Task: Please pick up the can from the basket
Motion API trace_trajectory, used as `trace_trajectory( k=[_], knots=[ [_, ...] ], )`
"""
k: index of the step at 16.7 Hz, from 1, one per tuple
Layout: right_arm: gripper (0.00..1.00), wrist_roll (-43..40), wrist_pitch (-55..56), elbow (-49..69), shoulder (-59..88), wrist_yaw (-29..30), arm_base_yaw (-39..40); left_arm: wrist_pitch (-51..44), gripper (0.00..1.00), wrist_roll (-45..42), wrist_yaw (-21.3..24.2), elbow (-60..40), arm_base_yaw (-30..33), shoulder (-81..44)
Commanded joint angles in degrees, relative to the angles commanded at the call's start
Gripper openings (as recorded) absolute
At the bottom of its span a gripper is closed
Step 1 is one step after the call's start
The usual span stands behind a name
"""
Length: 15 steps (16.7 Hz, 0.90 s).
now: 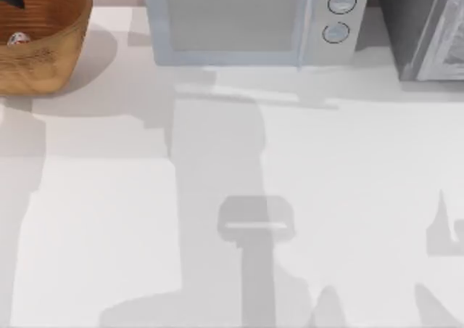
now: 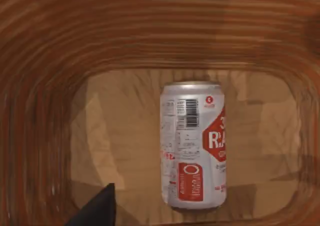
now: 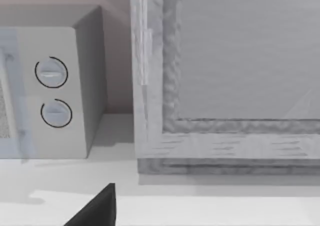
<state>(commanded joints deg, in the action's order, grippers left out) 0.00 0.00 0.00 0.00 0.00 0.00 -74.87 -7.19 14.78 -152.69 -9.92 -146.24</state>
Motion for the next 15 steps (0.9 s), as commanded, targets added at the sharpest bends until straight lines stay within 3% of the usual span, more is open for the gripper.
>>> trace_trajectory(
  k=[5,15],
  knots=[
    [1.0,0.0,0.0,0.0,0.0,0.0,0.0,-6.24,1.0,-0.58,1.42,-12.58,-0.46,-12.7],
    [1.0,0.0,0.0,0.0,0.0,0.0,0.0,-7.0,1.0,-0.38,1.51,-14.57,-0.07,-14.0]
  ],
)
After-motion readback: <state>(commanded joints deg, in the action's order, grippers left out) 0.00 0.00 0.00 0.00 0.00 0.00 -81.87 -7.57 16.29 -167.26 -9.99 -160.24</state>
